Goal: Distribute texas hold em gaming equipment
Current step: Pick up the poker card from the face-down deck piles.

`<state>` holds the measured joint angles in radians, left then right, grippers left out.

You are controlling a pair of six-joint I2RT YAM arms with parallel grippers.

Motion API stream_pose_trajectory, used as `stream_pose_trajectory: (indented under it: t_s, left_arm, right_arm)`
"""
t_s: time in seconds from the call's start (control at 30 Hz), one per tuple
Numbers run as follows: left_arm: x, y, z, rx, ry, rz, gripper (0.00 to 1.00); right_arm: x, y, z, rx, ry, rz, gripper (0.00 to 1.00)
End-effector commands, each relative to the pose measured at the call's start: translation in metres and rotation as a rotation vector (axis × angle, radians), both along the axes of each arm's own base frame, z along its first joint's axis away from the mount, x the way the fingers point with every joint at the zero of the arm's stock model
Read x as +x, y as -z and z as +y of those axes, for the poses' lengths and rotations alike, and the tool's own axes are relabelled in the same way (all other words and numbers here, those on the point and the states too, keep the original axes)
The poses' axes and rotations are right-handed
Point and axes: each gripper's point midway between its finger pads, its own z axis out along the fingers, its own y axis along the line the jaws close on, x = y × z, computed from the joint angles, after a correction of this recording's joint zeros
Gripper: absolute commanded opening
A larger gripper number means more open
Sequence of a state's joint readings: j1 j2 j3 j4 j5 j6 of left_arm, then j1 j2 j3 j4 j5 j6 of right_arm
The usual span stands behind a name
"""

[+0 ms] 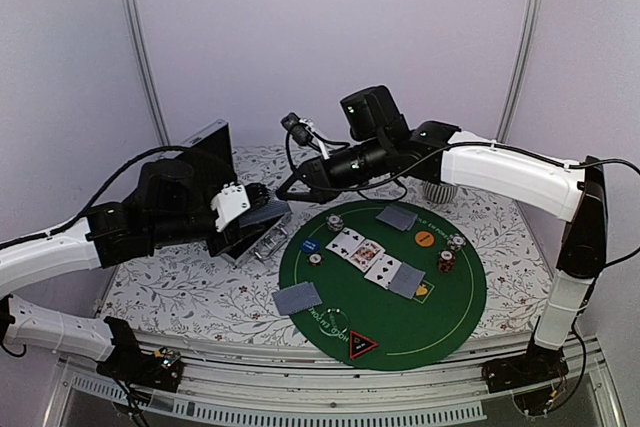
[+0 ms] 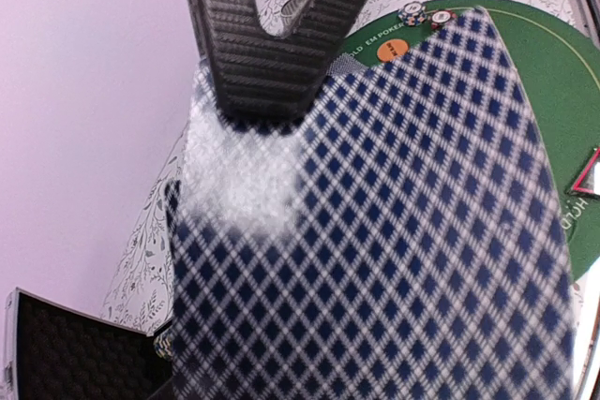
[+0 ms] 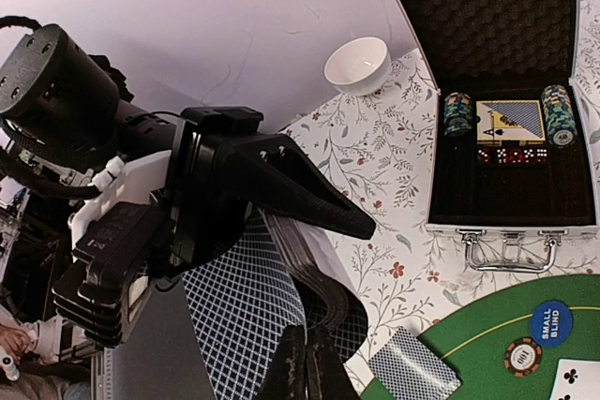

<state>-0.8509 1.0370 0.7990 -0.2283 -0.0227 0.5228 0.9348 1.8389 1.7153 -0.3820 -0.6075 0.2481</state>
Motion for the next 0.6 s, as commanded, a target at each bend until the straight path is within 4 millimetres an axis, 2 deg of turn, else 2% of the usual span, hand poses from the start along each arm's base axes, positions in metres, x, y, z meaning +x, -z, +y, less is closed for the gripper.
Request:
stream_pose_trajectory:
  t_s: [0.0,0.2,0.43,0.57]
  left_arm:
    - [-0.004,-0.009,-0.002,-0.037,0.015,-0.021,0.42]
    - [-0.005,-0.009,-0.003,-0.039,0.021,-0.02,0.42]
    - [-0.005,-0.009,-0.003,-0.039,0.022,-0.02,0.42]
    - [-0.005,-0.009,-0.003,-0.038,0.021,-0.019,0.42]
  right_arm:
    - [0.004,-0.028,-0.012,0.036,0.046,-0.044,0.03]
    - [0.009,-0.042,-0.022,0.042,0.086,-0.083,0.02]
    - [0.01,-0.071,-0.038,0.087,0.102,-0.143,0.02]
    - [0.017,-0.08,-0.066,0.082,0.151,-0.159,0.02]
